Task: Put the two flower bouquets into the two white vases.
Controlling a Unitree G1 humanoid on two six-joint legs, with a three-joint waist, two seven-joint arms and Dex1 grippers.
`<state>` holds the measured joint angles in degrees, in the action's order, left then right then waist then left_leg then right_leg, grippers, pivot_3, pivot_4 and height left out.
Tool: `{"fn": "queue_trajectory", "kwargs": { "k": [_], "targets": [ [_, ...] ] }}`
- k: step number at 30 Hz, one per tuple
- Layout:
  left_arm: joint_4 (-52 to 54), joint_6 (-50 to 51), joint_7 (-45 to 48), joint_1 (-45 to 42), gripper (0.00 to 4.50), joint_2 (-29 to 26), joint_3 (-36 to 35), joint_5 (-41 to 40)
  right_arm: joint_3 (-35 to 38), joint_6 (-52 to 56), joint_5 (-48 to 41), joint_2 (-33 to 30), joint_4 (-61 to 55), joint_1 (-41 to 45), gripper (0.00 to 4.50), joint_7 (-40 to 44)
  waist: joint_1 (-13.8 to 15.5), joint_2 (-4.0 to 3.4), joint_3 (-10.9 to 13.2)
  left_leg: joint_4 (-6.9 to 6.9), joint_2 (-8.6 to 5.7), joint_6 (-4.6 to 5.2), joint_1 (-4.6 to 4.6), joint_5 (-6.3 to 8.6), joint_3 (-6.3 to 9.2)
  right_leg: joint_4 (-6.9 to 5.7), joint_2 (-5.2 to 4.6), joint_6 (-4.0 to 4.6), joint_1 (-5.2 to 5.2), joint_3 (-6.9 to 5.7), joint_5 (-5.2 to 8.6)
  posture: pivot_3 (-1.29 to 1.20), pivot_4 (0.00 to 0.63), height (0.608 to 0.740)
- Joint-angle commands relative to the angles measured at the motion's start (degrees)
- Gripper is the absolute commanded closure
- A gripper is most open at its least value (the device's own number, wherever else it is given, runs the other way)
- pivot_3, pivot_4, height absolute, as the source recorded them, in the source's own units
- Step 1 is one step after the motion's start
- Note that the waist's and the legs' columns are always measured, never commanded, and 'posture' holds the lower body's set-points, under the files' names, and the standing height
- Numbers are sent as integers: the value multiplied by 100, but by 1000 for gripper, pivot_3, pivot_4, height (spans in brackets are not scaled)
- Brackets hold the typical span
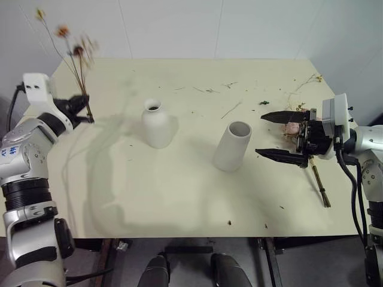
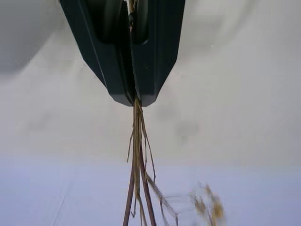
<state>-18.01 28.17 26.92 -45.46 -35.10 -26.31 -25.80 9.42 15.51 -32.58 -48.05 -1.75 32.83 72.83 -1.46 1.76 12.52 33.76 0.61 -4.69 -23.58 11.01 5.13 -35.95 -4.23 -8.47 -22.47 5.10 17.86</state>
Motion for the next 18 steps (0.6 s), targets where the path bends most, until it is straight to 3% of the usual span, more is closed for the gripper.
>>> {"fn": "queue_trajectory", "kwargs": {
  "k": [1, 7, 18],
  "targets": [
    [309, -390, 407, -485, 4456, 417, -142, -711, 238, -136, 28, 0, -35, 71, 0, -214, 11, 0, 0, 6, 0, 0, -4, 0, 2, -2, 1, -2, 0, -2, -1, 0, 150, 740],
    [-219, -697, 1291, -974, 4456, 1137, 74, -1254, 258, -219, 52, 72, -76, 75, 0, -465, -29, 1, -1, 32, -5, 1, -8, 0, 0, -1, 2, -15, 8, 4, -13, 0, 150, 740],
    [-1780, -2381, 2667, -1271, 4456, 1410, 753, -586, 499, -121, -78, 67, -601, -360, 0, -938, -21, 1, 0, 29, 0, 4, -5, 1, -4, 0, 10, -14, 4, 10, -13, 0, 150, 740]
  ]
}}
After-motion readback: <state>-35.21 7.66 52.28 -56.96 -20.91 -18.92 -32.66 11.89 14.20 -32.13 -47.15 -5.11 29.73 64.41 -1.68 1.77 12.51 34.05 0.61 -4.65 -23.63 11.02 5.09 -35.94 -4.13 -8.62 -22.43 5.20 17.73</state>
